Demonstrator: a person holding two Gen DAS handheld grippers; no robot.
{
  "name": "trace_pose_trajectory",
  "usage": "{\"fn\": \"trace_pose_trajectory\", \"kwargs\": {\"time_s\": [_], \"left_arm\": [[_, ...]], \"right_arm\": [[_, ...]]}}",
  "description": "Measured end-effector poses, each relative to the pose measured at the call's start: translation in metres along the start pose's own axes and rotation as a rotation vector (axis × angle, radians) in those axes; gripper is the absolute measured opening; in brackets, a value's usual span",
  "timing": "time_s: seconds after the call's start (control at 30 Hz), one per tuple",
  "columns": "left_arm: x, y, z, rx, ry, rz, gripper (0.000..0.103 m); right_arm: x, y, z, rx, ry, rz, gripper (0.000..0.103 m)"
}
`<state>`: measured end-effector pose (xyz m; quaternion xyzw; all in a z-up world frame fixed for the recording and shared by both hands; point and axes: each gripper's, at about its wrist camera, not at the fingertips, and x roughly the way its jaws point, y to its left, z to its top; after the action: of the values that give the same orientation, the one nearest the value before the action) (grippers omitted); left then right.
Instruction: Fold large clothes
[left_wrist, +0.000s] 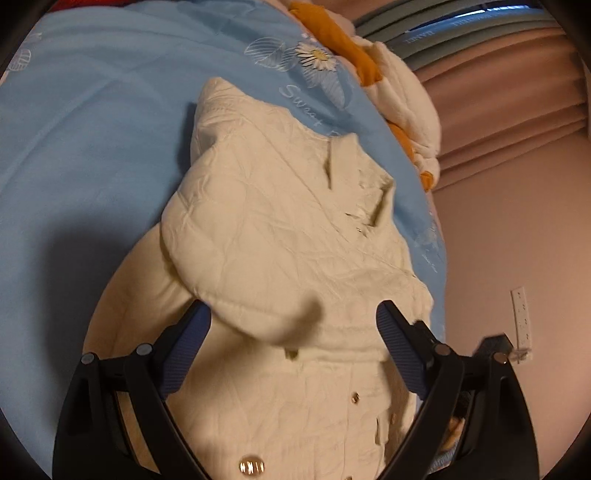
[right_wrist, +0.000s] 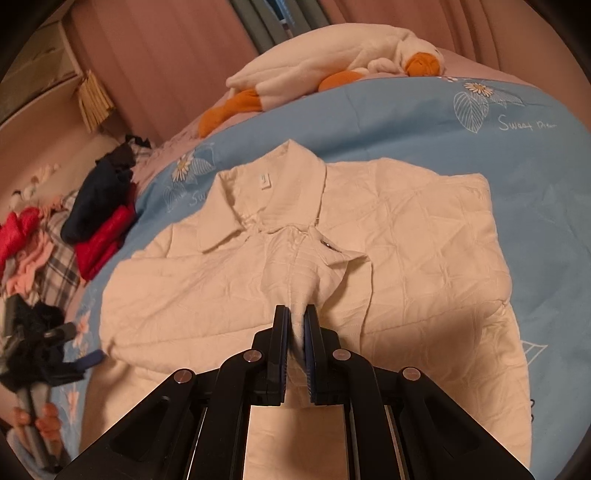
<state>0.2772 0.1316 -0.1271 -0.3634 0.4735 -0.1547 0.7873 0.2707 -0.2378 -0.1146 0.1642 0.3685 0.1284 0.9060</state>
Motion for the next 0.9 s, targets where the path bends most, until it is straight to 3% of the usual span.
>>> {"fn": "trace_pose_trajectory", "kwargs": {"time_s": [0.1,0.17,0.27,0.37,0.4,0.47,0.57,0.6,0.7,0.8,0.9], "left_arm": [[0.010,0.003,0.005,-0.021,-0.038,0.002,0.089],[0.004,0.007,0.010,-0.042,-0.130,0.007,0.086],[-0.009,0.021,0.016,-0.127,-0.221,-0.054,0.079],[-0.006,0.027,0.019,-0.122,-0.217,0.014,0.063],[-0.004,0.030,0.018,-0.120,-0.202,0.020,0.062],[-0.002,0.033,0.017,-0.112,-0.162,0.047,0.062],[-0.014,0.027,0.012,-0.053,-0.119,0.125,0.071],[-0.021,0.026,0.010,-0.028,-0.113,0.137,0.075],[-0.045,0.024,0.006,0.029,-0.137,0.187,0.081],[-0.060,0.018,0.009,0.081,-0.177,0.227,0.082],[-0.049,0.001,0.018,0.154,-0.182,0.264,0.082]], "right_arm": [[-0.003,0.001,-0.002,-0.002,-0.010,0.004,0.009],[-0.004,0.000,-0.002,0.008,-0.017,-0.005,0.009],[0.003,-0.004,-0.008,0.010,0.011,-0.016,0.009],[0.023,-0.005,-0.018,-0.008,0.064,-0.053,0.009],[0.026,-0.005,-0.020,-0.010,0.070,-0.060,0.009],[0.030,-0.007,-0.022,-0.003,0.096,-0.068,0.009],[0.022,-0.009,-0.020,-0.003,0.116,-0.070,0.011],[0.018,-0.009,-0.019,-0.004,0.114,-0.072,0.017],[0.000,-0.010,-0.016,-0.016,0.073,-0.076,0.028],[-0.011,-0.005,-0.011,-0.039,0.024,-0.122,0.029],[-0.009,0.010,-0.005,-0.085,-0.002,-0.075,0.029]]}}
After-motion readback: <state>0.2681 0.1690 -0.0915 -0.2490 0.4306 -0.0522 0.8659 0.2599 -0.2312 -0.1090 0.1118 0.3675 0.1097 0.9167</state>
